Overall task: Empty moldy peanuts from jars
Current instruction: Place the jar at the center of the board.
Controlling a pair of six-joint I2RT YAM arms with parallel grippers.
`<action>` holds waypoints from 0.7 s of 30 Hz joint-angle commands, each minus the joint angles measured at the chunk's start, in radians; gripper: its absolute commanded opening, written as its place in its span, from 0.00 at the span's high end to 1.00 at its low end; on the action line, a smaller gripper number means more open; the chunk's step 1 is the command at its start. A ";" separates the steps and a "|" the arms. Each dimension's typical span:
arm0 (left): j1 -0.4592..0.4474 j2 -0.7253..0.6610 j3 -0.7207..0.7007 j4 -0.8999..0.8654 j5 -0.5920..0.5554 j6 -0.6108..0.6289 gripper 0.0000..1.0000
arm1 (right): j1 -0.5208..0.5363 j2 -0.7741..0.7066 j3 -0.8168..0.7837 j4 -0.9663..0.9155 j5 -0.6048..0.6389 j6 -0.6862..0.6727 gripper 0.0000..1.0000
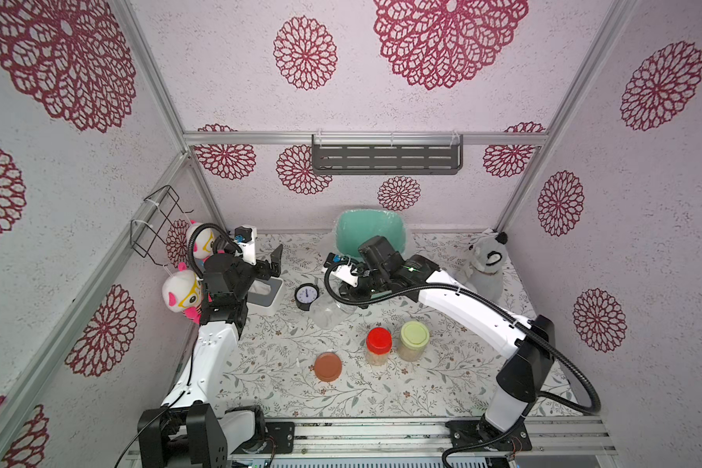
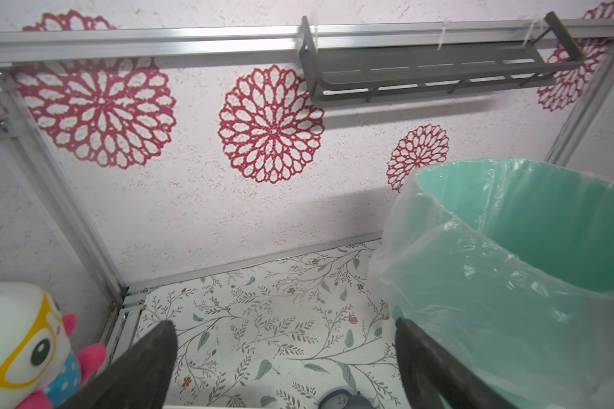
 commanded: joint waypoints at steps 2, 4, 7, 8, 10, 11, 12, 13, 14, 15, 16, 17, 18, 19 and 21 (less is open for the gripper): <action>0.023 -0.009 0.050 -0.046 -0.103 -0.057 0.03 | 0.045 0.044 0.073 -0.045 0.149 -0.013 1.00; 0.031 -0.013 0.048 -0.042 -0.116 -0.059 0.03 | 0.060 0.083 0.099 -0.054 0.184 -0.006 1.00; 0.040 -0.012 0.047 -0.038 -0.119 -0.069 0.03 | 0.084 0.159 0.168 -0.104 0.244 -0.004 1.00; 0.043 -0.012 0.049 -0.039 -0.120 -0.071 0.03 | 0.091 0.190 0.198 -0.131 0.269 -0.004 1.00; 0.047 -0.012 0.051 -0.041 -0.123 -0.074 0.02 | 0.101 0.248 0.257 -0.179 0.317 0.001 1.00; 0.050 -0.013 0.051 -0.041 -0.126 -0.075 0.03 | 0.106 0.279 0.286 -0.205 0.342 0.002 1.00; 0.051 -0.014 0.051 -0.041 -0.131 -0.075 0.03 | 0.109 0.304 0.312 -0.225 0.359 0.006 1.00; 0.055 -0.017 0.051 -0.041 -0.137 -0.077 0.03 | 0.113 0.330 0.339 -0.245 0.378 0.009 1.00; 0.058 -0.017 0.052 -0.040 -0.141 -0.077 0.03 | 0.115 0.352 0.359 -0.261 0.392 0.013 1.00; 0.060 -0.018 0.052 -0.041 -0.145 -0.078 0.03 | 0.117 0.367 0.373 -0.269 0.403 0.018 1.00; 0.062 -0.017 0.053 -0.045 -0.152 -0.078 0.03 | 0.117 0.382 0.383 -0.274 0.412 0.022 1.00; 0.065 -0.015 0.054 -0.047 -0.157 -0.078 0.03 | 0.119 0.392 0.389 -0.277 0.416 0.025 1.00; 0.068 -0.013 0.056 -0.049 -0.160 -0.080 0.03 | 0.119 0.400 0.393 -0.275 0.418 0.027 1.00; 0.071 -0.011 0.056 -0.049 -0.162 -0.082 0.03 | 0.118 0.406 0.395 -0.270 0.421 0.034 1.00; 0.074 -0.009 0.057 -0.048 -0.161 -0.085 0.03 | 0.118 0.416 0.396 -0.259 0.433 0.042 1.00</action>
